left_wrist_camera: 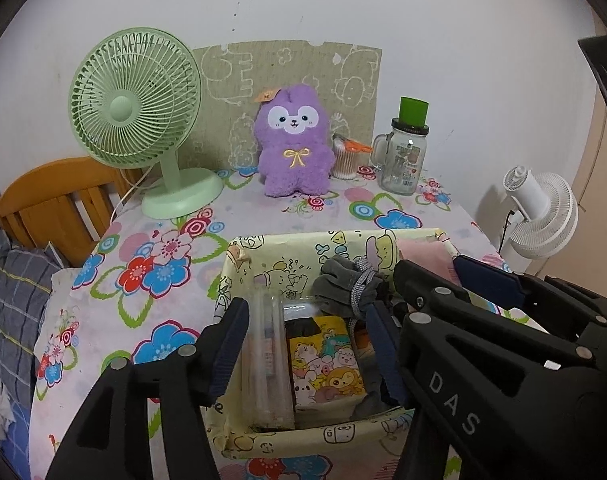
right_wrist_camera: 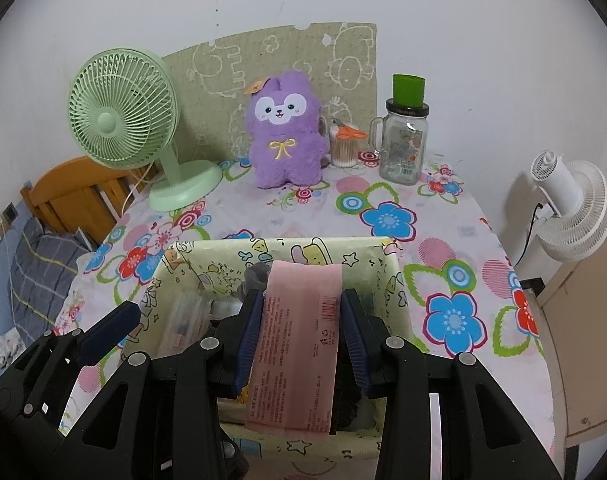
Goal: Organize soft objects
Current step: 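Lower the straw bundle and pink packet into the box and open both grippers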
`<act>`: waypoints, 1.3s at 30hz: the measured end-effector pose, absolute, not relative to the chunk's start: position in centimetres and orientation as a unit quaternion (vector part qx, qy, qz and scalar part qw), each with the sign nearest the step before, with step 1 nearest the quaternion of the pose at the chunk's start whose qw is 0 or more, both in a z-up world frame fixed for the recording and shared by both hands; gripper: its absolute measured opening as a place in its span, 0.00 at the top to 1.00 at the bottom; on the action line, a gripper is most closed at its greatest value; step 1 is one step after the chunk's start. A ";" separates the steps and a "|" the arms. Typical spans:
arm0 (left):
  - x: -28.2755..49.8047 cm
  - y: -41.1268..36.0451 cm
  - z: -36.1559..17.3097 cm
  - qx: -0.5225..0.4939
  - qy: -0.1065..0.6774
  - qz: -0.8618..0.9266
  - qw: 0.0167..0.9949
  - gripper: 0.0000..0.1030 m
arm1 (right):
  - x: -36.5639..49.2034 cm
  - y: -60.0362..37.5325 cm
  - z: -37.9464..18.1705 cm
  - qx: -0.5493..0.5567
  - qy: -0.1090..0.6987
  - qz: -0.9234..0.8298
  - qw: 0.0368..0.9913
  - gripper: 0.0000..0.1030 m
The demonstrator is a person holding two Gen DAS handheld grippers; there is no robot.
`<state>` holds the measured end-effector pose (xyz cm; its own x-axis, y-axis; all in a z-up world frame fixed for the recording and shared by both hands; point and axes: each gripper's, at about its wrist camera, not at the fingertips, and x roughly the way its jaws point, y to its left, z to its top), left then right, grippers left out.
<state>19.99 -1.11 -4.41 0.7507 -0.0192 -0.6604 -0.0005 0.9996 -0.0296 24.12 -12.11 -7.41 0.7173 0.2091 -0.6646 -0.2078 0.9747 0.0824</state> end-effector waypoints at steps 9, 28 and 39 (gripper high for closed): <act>20.2 -1.0 -5.2 -0.012 0.366 -0.012 0.931 0.22 | 24.3 -11.5 -8.4 -0.007 0.353 0.135 0.926 0.57; 18.9 -1.6 -6.0 -0.006 0.373 -0.012 0.928 0.15 | 22.7 -12.8 -9.3 -0.018 0.352 0.112 0.929 0.31; 17.2 -2.1 -5.0 -0.005 0.359 -0.013 0.933 0.10 | 20.7 -13.9 -8.2 -0.012 0.339 0.095 0.936 0.29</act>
